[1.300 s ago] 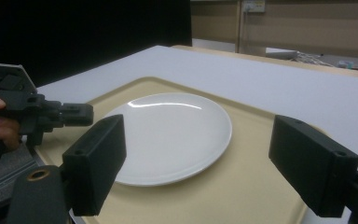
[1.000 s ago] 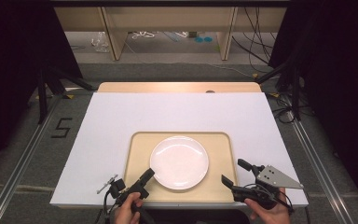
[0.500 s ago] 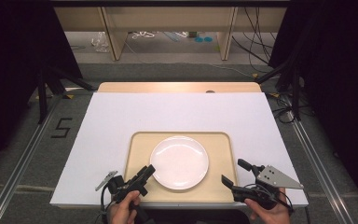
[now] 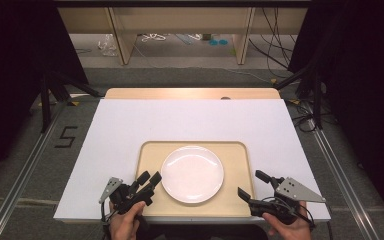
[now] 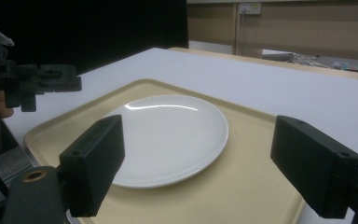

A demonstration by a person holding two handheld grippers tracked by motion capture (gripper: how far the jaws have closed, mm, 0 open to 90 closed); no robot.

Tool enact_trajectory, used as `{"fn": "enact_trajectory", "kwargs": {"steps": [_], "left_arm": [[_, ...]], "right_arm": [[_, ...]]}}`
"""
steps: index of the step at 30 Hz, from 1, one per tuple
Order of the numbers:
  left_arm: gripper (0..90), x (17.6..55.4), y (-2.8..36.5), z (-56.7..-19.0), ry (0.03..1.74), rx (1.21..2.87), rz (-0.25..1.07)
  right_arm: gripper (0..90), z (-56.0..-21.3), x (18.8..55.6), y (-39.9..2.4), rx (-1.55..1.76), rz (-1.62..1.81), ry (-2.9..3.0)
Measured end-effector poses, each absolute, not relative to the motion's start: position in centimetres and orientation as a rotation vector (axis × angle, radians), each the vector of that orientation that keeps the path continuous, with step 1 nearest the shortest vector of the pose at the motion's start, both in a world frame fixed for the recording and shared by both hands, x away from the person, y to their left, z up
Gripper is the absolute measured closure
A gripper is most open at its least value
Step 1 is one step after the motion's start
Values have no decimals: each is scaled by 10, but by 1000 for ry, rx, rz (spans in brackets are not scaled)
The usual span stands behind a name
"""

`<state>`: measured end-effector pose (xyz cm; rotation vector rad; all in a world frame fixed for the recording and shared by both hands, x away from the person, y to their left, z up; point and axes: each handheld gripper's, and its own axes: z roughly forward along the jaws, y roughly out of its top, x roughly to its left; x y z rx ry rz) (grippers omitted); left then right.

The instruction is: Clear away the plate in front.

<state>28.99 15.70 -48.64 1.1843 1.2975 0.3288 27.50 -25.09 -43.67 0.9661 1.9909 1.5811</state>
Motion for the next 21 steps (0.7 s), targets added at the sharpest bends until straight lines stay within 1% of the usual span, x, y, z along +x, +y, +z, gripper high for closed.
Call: {"fn": "enact_trajectory", "kwargs": {"steps": [1,5,6,9,18,21], "left_arm": [[404,290,158,-486,1304,1199,352],[388,290,163,-483,1284,1227,402],[366,290,164,-482,1274,1232,410],[349,290,169,-480,1261,1218,404],[321,288,178,-477,1228,1240,456],[306,287,180,-475,1215,1276,488]], "right_arm": [[185,-437,275,-251,967,1582,1991],[185,-437,275,-251,965,1580,1989],[184,-437,275,-251,965,1580,1989],[185,-437,275,-251,965,1578,1990],[184,-437,275,-251,962,1575,1990],[182,-437,275,-251,965,1569,1989]]}}
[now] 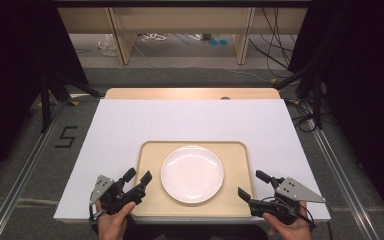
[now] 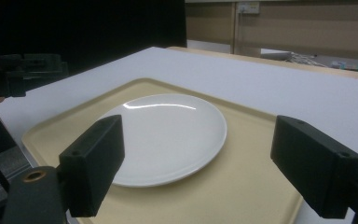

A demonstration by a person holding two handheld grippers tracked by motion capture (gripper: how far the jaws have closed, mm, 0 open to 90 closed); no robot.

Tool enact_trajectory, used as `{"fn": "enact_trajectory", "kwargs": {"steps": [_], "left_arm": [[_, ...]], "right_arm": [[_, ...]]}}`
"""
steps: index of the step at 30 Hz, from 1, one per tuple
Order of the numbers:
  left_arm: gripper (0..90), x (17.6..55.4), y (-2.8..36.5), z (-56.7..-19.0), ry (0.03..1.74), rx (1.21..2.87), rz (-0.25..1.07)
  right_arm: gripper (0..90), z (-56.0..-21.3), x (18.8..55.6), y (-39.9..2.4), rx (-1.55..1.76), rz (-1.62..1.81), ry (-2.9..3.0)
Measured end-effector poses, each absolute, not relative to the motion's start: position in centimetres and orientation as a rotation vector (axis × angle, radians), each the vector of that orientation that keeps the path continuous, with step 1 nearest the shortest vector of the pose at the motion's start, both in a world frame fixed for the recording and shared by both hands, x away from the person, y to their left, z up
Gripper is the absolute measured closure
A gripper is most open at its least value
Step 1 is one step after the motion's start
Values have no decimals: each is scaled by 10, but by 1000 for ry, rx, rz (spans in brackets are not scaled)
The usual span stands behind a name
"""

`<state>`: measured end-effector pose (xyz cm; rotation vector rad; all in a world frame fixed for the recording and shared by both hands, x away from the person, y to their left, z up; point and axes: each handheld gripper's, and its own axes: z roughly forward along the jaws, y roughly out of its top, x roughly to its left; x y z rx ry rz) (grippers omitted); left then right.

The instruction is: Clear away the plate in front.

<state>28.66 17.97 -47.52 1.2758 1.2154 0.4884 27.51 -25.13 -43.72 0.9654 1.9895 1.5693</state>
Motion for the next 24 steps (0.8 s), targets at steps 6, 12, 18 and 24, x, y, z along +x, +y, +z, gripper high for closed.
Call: {"fn": "enact_trajectory", "kwargs": {"steps": [6,12,18,24], "left_arm": [[277,284,178,-472,1145,1341,546],[205,281,181,-467,1116,1366,594],[157,276,179,-462,1050,1444,593],[158,273,174,-458,1013,1465,605]], "right_arm": [[182,-437,275,-251,967,1570,1990],[181,-437,275,-251,967,1576,1987],[179,-437,275,-251,972,1561,1989],[176,-437,275,-252,971,1572,1983]]}}
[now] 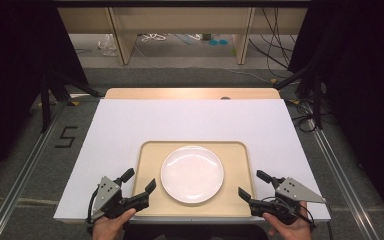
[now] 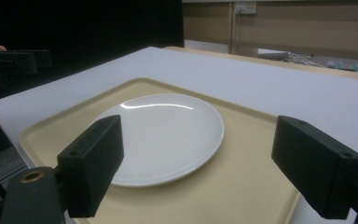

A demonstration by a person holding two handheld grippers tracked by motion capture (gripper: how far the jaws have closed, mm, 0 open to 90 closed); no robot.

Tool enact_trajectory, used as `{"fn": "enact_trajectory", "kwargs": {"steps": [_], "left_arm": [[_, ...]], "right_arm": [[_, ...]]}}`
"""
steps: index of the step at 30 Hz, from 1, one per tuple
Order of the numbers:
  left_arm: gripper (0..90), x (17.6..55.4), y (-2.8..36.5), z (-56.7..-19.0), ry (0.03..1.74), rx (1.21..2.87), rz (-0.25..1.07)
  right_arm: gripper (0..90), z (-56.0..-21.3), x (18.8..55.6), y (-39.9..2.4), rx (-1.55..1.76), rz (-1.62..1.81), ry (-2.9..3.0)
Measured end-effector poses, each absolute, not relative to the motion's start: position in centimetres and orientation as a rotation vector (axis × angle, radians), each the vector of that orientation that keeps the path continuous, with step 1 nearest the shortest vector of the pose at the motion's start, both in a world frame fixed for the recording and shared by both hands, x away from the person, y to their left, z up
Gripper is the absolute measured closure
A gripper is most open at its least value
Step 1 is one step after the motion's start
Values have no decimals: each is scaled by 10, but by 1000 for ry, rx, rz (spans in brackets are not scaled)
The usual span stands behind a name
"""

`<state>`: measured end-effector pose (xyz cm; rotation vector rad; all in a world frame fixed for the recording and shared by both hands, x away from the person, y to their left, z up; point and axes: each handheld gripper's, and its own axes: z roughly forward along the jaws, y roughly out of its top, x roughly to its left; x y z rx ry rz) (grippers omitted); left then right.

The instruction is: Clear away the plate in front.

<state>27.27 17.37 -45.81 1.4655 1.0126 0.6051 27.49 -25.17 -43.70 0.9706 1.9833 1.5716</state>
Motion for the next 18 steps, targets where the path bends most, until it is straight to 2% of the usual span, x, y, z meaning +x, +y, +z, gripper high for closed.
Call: {"fn": "enact_trajectory", "kwargs": {"steps": [9,18], "left_arm": [[157,273,179,-459,1017,1464,651],[157,272,174,-459,1008,1462,623]], "right_arm": [[172,-436,275,-254,986,1542,1968],[171,-436,275,-255,988,1535,1963]]}}
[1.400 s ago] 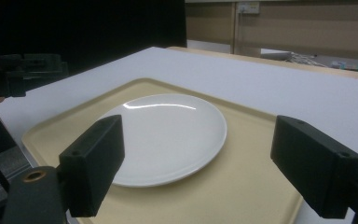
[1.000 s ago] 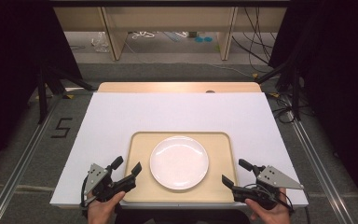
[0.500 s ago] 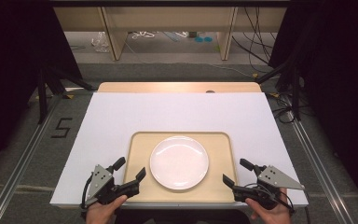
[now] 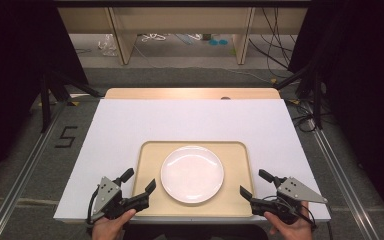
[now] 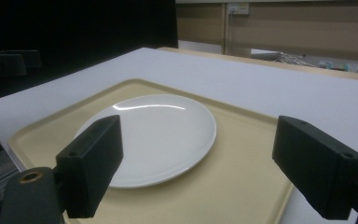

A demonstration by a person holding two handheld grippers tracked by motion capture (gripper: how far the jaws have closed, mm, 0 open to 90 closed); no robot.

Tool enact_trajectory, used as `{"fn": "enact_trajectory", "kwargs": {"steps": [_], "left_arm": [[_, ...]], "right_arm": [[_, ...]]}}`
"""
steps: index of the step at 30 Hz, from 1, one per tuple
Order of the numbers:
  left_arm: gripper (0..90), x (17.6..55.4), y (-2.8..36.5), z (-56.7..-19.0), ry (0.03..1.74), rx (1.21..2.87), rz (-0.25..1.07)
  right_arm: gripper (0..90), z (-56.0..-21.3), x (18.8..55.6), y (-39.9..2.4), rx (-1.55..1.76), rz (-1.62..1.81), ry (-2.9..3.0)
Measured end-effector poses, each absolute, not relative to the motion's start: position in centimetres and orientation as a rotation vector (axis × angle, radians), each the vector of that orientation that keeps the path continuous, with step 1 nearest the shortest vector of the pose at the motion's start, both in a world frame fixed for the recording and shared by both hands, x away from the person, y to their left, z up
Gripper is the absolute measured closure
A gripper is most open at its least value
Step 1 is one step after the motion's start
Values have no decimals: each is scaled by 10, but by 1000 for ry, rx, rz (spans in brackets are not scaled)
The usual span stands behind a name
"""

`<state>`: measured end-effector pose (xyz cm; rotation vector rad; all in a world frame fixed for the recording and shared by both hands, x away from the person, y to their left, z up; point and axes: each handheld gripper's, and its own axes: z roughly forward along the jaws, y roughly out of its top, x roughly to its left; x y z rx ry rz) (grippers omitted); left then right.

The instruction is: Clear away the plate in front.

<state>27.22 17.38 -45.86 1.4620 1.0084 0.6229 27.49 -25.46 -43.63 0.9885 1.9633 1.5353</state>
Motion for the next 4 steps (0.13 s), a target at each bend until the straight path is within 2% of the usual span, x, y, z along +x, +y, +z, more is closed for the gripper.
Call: {"fn": "enact_trajectory", "kwargs": {"steps": [4], "left_arm": [[157,272,174,-458,1005,1455,613]], "right_arm": [[170,-436,275,-255,990,1535,1960]]}}
